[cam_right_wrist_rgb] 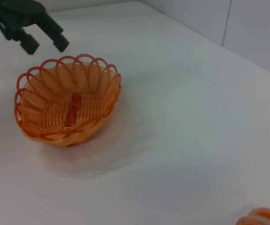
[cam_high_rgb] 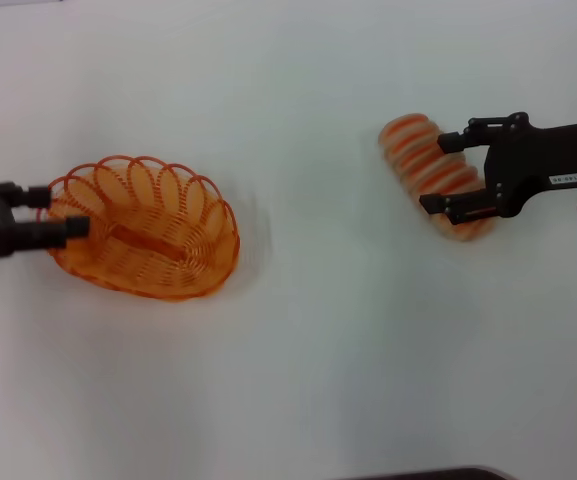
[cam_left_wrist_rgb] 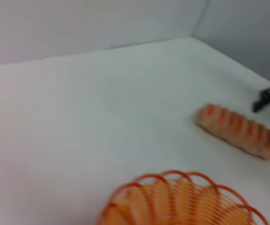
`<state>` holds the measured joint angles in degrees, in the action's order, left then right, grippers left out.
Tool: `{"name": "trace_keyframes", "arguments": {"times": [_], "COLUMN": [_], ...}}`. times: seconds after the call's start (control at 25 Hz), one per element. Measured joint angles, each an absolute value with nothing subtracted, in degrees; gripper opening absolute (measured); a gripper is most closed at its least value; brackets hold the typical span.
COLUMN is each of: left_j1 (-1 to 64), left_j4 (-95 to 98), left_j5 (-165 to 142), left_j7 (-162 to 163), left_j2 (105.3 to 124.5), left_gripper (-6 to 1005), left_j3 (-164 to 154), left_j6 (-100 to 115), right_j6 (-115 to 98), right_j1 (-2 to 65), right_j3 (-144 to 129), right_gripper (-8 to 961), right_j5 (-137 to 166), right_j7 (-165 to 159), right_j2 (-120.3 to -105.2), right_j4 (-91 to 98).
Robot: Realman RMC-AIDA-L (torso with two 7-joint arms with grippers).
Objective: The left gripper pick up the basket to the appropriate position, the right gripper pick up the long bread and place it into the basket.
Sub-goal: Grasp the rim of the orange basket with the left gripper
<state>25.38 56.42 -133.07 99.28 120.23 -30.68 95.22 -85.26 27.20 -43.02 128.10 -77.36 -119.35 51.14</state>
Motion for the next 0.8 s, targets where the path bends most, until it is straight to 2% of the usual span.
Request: {"name": "trace_keyframes", "arguments": {"times": [0.36,0.8], "left_j1": [29.7,35.4], "left_j4": [60.3,64.2], "left_j5": [-140.5,-152.8], "left_j7": [119.0,131.6], "left_j2": [119.77,119.72], "left_gripper": [779,776], "left_j3": [-36.8,-46.3], "left_j6": [86.4,87.8], "right_j6": [-85.6,-85.2], "right_j1": [27.7,27.7], "right_j3": [-43.0,-43.0], "right_gripper": [872,873], "right_j5": [128.0,128.1], "right_j7": [-77.9,-78.2], "right_j2": [-119.35,-119.31], "right_j4": [51.2,51.2]}}
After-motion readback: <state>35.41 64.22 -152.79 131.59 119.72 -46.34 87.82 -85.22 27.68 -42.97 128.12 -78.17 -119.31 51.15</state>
